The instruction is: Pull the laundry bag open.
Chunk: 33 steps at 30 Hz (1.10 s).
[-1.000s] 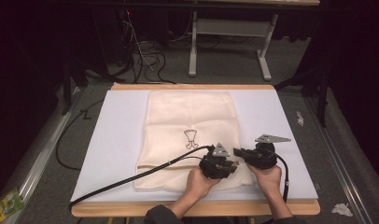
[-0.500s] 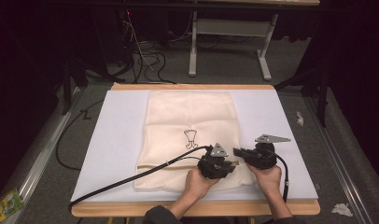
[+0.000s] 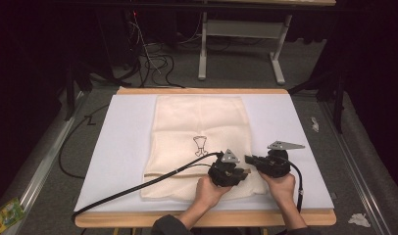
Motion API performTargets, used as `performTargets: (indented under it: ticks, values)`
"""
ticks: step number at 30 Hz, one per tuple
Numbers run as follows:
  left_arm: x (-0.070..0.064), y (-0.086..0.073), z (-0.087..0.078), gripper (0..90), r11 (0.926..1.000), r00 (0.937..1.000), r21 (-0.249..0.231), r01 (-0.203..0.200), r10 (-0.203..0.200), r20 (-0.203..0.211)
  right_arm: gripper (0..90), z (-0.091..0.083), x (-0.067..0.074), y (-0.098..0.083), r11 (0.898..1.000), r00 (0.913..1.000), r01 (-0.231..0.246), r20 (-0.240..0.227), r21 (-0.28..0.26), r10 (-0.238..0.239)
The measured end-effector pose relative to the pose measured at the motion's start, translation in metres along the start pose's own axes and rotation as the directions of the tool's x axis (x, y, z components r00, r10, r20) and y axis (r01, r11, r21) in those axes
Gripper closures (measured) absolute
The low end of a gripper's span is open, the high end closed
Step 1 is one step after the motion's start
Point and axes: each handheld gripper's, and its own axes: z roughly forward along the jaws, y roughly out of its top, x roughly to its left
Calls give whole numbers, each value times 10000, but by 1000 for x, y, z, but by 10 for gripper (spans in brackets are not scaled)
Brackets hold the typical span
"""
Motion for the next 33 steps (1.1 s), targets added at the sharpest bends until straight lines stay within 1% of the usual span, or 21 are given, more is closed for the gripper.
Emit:
performTargets:
  ticks: [5,8,12,16,21,22,23,25,27,31,32,33]
  values:
    - [-2,1,-2,738,9999,10000,-152,-65,66,8,875,-1,0,1,10000,10000,5,14,-44,-5]
    - [-1,1,-3,738,9998,9999,-176,-103,103,42,875,-2,0,1,10000,10000,-43,18,-15,43]
    - [-1,2,-3,738,9999,10000,-163,-47,48,69,875,-1,0,1,10000,10000,-27,24,2,27]
    - [-2,2,-4,737,9996,10000,-258,-73,75,62,875,-1,0,1,10000,10000,20,28,-20,-20]
    - [-1,1,-3,737,9998,9999,-206,-44,46,103,875,-1,0,0,10000,10000,-6,38,48,6]
    - [-1,1,-3,737,9998,9999,-208,-13,16,136,875,-1,0,0,10000,10000,-6,38,48,6]
    - [1,2,-1,734,9996,9997,-229,181,-178,164,875,-1,0,0,10000,10000,-27,12,12,27]
    - [3,2,2,719,9992,9994,-212,326,-323,160,875,0,0,0,10000,10000,-32,-2,-2,32]
    - [2,1,4,707,9995,9995,-161,279,-277,121,875,0,1,1,10000,10000,38,-4,9,-38]
    - [1,1,5,708,9997,9996,-104,235,-234,161,875,2,2,1,10000,10000,13,-7,45,-13]
    - [0,1,3,716,9998,9996,-148,161,-157,253,875,1,2,1,10000,10000,30,-1,30,-30]
    - [-2,1,1,720,9998,9998,-206,19,-15,188,875,1,2,1,10000,10000,16,-11,3,-16]
